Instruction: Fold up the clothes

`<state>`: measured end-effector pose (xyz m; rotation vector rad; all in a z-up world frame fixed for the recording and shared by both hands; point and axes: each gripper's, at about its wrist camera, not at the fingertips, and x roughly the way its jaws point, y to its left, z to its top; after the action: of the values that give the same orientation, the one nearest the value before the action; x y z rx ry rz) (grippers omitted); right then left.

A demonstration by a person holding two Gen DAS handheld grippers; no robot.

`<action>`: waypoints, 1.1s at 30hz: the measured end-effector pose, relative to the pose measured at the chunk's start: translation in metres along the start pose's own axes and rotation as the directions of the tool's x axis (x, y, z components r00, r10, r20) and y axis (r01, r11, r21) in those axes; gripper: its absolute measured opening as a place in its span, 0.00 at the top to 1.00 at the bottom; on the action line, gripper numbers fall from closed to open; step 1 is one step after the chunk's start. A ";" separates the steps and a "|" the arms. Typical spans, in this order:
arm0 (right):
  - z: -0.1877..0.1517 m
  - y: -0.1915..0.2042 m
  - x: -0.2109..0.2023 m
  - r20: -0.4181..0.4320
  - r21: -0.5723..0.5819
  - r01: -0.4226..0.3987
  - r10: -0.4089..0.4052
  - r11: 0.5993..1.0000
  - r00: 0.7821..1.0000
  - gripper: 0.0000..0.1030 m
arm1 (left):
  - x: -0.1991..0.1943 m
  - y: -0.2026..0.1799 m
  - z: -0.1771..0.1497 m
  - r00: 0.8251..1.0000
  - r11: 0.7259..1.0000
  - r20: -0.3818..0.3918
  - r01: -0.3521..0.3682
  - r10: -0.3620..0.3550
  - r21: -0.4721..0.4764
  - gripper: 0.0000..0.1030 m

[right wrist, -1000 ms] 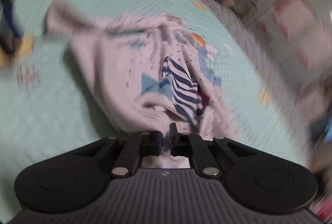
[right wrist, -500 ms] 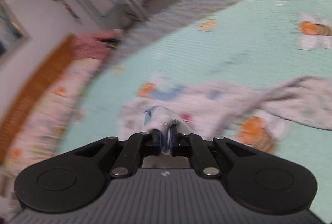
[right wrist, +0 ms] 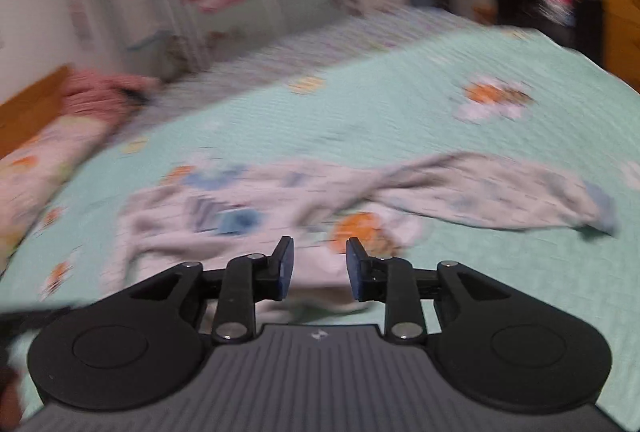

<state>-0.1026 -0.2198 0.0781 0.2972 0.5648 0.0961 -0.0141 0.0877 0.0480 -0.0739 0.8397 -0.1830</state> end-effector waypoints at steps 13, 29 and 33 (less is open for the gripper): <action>-0.033 -0.004 0.061 -0.261 0.175 -0.106 0.150 0.979 0.954 0.49 | -0.021 -0.076 -0.028 0.895 0.877 -0.171 0.440 -0.412 0.191 0.93; -0.048 -0.019 0.048 -0.290 0.226 -0.113 0.178 0.967 0.940 0.47 | 0.043 -0.022 0.039 0.928 0.866 -0.185 0.370 -0.325 0.336 0.88; -0.049 -0.021 0.049 -0.300 0.226 -0.118 0.184 0.967 0.936 0.47 | 0.057 -0.028 0.038 0.902 0.825 -0.251 0.424 -0.350 0.374 0.72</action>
<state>-0.0876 -0.2188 0.0069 0.5322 0.8766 0.2400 0.0475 0.0492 0.0356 0.1833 0.9349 -0.7667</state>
